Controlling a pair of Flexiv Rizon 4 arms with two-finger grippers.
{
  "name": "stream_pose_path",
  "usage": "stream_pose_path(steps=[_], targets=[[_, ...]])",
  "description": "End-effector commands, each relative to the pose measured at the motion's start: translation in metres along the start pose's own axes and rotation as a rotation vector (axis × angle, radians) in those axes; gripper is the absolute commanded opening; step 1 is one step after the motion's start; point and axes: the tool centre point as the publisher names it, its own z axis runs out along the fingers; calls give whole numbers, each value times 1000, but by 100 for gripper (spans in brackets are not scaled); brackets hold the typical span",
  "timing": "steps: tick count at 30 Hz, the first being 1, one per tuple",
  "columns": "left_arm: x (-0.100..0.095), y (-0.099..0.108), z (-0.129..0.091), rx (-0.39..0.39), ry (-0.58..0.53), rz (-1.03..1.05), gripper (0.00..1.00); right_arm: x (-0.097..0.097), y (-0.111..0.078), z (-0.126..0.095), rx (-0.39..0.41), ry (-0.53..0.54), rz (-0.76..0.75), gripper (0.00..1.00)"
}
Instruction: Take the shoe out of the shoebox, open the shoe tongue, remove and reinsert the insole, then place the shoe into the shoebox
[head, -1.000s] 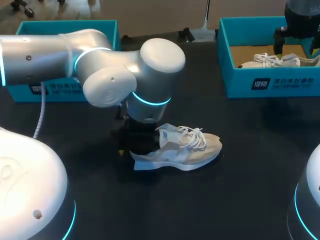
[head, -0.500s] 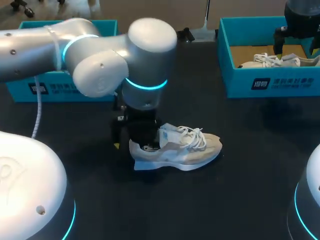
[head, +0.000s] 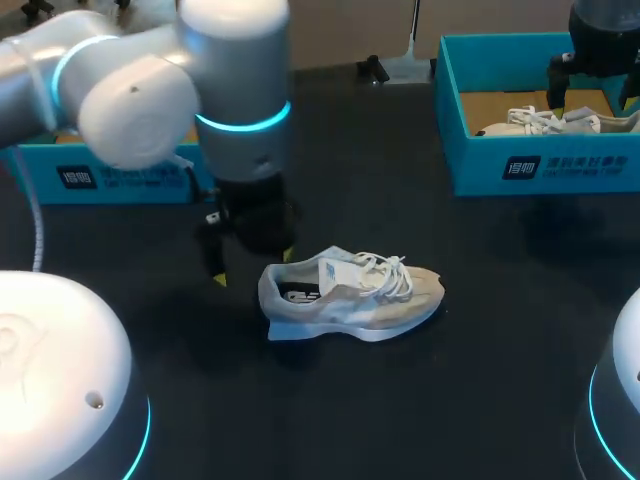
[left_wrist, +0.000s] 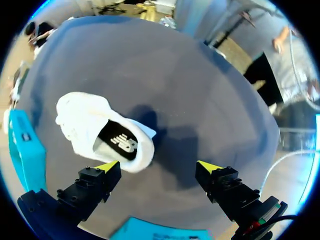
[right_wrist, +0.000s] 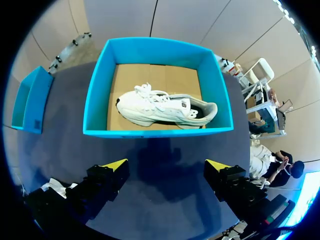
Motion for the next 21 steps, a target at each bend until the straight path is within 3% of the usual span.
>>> stream_pose_path(steps=[1, 9, 21], targets=[[15, 7, -9, 28, -98, -57, 100, 0, -1, 0, -1, 0, 0, 100], [35, 13, -22, 24, -161, -167, 100, 0, -1, 0, -1, 0, 0, 100], [67, 38, -13, 186, -166, -370, 100, 0, -1, 0, -1, 0, 0, 100]])
